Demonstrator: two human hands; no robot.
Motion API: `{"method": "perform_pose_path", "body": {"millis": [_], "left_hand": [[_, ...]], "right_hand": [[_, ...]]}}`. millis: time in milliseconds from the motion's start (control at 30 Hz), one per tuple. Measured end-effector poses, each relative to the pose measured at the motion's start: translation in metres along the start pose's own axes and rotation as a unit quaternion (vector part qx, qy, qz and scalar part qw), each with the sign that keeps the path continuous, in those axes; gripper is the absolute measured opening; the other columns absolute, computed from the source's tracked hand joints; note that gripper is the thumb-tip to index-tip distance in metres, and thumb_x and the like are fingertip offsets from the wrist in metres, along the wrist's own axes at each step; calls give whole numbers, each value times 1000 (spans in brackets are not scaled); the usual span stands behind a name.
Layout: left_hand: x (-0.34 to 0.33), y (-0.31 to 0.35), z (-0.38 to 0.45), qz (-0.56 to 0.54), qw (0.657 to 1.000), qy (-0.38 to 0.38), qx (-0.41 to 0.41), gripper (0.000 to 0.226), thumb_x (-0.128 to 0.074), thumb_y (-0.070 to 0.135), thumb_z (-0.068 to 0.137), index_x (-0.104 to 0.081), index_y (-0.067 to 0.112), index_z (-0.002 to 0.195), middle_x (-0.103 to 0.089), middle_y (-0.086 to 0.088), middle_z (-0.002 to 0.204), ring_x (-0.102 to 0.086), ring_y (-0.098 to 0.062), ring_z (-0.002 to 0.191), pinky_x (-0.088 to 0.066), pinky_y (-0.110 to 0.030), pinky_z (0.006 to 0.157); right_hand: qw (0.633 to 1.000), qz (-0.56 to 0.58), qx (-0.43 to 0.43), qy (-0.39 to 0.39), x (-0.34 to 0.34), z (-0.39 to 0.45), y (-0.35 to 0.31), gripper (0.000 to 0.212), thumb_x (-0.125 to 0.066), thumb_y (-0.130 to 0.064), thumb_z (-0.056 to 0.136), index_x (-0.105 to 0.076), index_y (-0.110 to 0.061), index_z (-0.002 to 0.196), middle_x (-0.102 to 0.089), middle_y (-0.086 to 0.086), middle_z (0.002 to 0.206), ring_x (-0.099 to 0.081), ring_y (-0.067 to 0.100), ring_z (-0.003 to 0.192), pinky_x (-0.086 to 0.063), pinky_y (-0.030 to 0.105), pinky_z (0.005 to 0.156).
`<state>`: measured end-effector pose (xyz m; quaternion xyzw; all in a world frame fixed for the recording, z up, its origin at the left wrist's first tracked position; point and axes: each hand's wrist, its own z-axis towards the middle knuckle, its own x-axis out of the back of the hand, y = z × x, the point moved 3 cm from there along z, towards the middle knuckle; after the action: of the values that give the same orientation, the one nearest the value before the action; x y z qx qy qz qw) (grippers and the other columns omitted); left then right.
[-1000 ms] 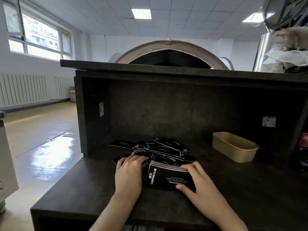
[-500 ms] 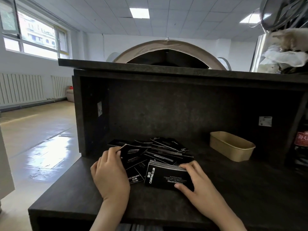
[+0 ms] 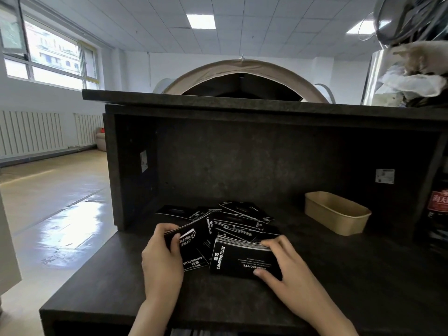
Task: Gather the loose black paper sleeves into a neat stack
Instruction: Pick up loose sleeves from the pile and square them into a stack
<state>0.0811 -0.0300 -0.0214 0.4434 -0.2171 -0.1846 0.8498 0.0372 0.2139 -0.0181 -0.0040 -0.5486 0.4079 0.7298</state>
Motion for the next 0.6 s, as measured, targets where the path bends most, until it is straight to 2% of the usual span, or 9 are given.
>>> {"method": "perform_pose_path", "body": {"millis": [167, 267, 300, 367, 400, 467, 533, 600], "left_hand": [[2, 6, 3, -84, 996, 23, 22, 14, -53, 5, 95, -58, 18, 97, -62, 5, 87, -58, -17, 85, -42, -30, 75], [7, 9, 4, -192, 980, 46, 29, 15, -53, 6, 95, -58, 19, 96, -63, 5, 91, -59, -13, 87, -43, -29, 77], [7, 10, 4, -231, 972, 28, 14, 16, -53, 5, 95, -58, 20, 94, -63, 4, 91, -59, -15, 88, -46, -30, 78], [5, 17, 2, -283, 956, -54, -45, 13, -57, 7, 93, -59, 19, 91, -63, 4, 88, -59, -13, 86, -49, -26, 76], [3, 22, 0, -278, 951, -105, -86, 9, -58, 10, 91, -60, 18, 90, -63, 4, 87, -59, -10, 84, -49, -22, 74], [-4, 30, -7, -190, 947, -190, -177, 7, -58, 14, 87, -60, 19, 90, -61, 7, 88, -59, -6, 84, -45, -16, 75], [-15, 32, -16, -68, 931, -242, -264, 13, -62, 16, 87, -58, 27, 92, -55, 15, 96, -58, -7, 94, -41, -11, 81], [-21, 32, -23, 5, 914, -271, -301, 25, -68, 21, 85, -52, 34, 100, -44, 23, 109, -51, -5, 108, -39, -10, 90]], "right_hand": [[1000, 4, 5, 3, 1, -1, -2, 43, -56, -45, 91, -36, -40, 129, -26, -29, 122, -48, -2, 110, -44, 18, 91], [1000, 14, 8, -6, 1, -1, 0, 41, -55, -36, 94, -36, -40, 131, -28, -29, 121, -48, -4, 110, -45, 16, 92], [1000, 22, 8, -11, 1, 0, 0, 41, -54, -32, 95, -36, -40, 131, -28, -29, 120, -47, -6, 110, -45, 14, 91], [999, 47, 7, -26, 2, 1, 1, 40, -51, -21, 96, -39, -40, 129, -32, -29, 118, -45, -10, 111, -44, 12, 90], [997, 66, 6, -35, 3, 2, 2, 40, -49, -16, 96, -42, -39, 128, -34, -29, 117, -45, -11, 110, -44, 14, 91], [992, 112, -1, -50, 4, 3, 2, 41, -43, -8, 94, -48, -37, 123, -40, -25, 115, -46, -8, 110, -44, 19, 94], [987, 153, 3, -53, 6, 3, 0, 39, -38, -10, 90, -52, -36, 116, -44, -21, 113, -49, -2, 110, -42, 22, 94], [984, 169, 13, -52, 8, 1, -1, 38, -36, -18, 83, -54, -33, 113, -46, -19, 111, -51, 2, 108, -43, 22, 93]]}}
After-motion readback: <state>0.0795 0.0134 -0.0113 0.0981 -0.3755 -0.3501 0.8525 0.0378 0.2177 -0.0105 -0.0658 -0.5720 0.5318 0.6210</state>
